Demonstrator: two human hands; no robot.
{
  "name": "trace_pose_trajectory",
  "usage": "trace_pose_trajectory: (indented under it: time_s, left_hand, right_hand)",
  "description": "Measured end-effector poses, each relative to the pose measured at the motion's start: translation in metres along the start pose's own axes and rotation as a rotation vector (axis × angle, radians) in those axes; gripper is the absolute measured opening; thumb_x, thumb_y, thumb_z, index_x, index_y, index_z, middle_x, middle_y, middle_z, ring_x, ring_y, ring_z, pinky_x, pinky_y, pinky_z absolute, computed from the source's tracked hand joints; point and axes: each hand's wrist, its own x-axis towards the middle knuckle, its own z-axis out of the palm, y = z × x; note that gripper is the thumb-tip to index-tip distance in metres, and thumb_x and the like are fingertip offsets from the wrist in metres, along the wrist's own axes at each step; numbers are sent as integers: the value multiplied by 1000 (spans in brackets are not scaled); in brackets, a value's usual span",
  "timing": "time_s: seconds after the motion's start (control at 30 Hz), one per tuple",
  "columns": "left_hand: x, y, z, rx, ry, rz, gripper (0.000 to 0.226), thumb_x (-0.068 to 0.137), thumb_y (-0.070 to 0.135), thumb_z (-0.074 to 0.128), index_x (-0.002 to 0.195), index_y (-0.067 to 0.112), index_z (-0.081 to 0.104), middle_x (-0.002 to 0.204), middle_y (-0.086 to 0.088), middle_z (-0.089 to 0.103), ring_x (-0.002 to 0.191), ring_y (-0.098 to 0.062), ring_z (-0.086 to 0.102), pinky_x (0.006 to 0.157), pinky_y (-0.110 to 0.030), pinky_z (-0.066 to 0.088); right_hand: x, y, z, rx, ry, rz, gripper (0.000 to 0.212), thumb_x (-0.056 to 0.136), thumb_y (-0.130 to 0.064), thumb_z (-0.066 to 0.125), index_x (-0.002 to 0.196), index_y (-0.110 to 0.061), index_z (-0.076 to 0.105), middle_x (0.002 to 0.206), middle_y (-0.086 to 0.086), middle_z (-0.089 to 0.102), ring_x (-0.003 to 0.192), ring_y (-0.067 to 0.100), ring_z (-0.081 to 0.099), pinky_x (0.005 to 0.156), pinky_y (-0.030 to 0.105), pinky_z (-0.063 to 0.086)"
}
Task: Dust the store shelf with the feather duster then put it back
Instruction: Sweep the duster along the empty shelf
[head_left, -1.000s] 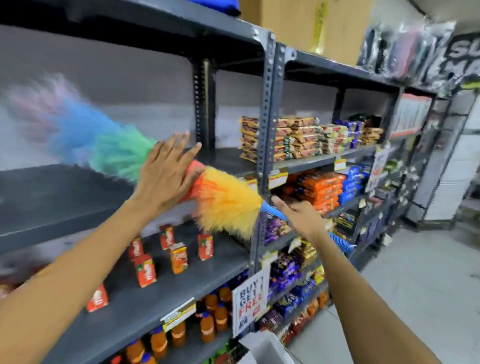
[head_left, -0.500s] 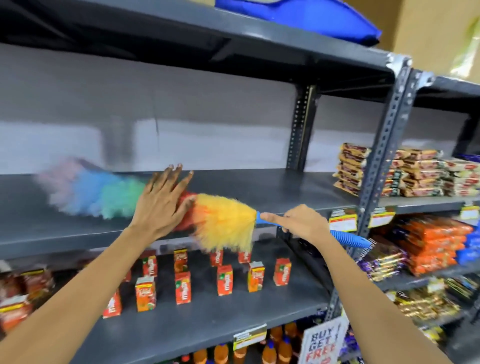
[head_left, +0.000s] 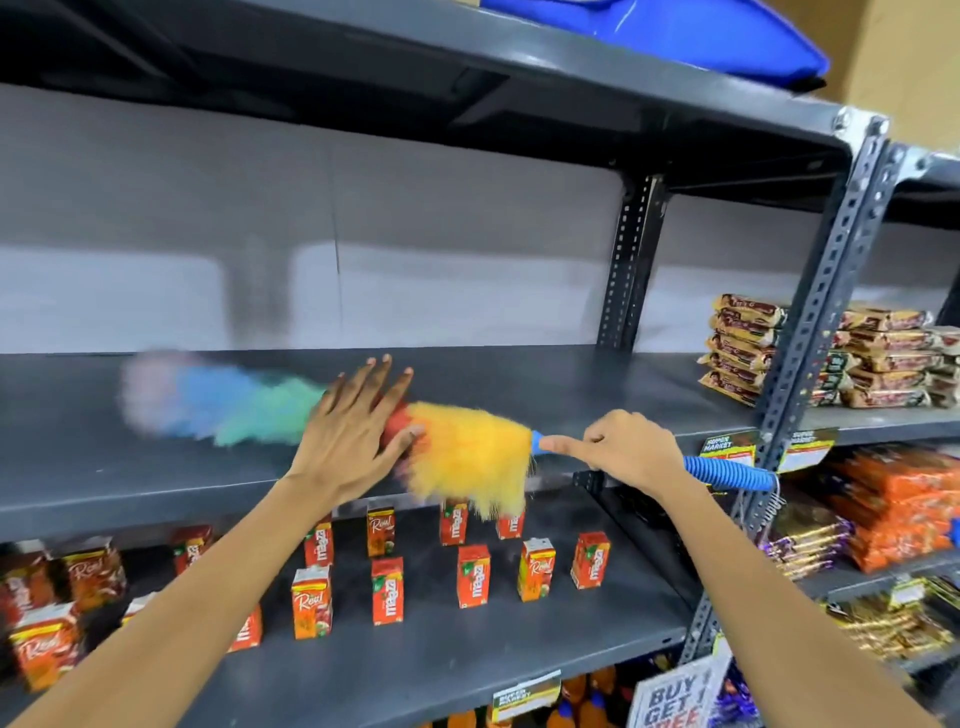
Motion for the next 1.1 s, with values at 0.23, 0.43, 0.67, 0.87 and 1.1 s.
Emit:
trace_pose_trajectory:
  time_s: [0.23,0.43,0.67,0.87,1.1]
  left_hand:
    - [2,-1,1,-13,3,28,84,77,69,-8,146,23,8,157,-8,11,145,-22,6,118,-40,4]
    - [4,-4,2,-31,-14,65,87,74,71,-13,146,24,3,158,-7,6,145,-21,1,118,-40,1]
    - [11,0,-2,-85,-3,108,89,74,71,-13,146,23,8,158,-7,11,145,-21,4,118,-40,4]
    - [25,34,9,-148,-79,180,70,88,62,12,146,22,7,158,-7,9,145,-21,1,117,-40,-1]
    - [34,53,23,-79,-84,236,83,78,68,-8,146,22,6,158,-7,9,145,-21,1,118,-40,2]
  right_hand:
    - [1,-10,-2,-45,58,11,82,56,-95,35,41,-16,18,36,-5,24,35,14,31,45,25,31]
    - [0,-14,2,5,4,85,81,53,-96,38,41,-16,26,40,-5,36,42,16,43,52,28,38]
    - [-4,9,-16,-39,3,129,79,53,-96,34,43,-18,26,41,-3,36,41,18,41,51,29,34]
    - [-18,38,-45,-155,101,242,75,64,-89,36,41,-19,28,40,-1,39,40,20,44,47,26,31]
    - [-18,69,-44,-191,41,188,68,84,-71,39,52,-13,51,51,2,49,59,26,56,59,34,44]
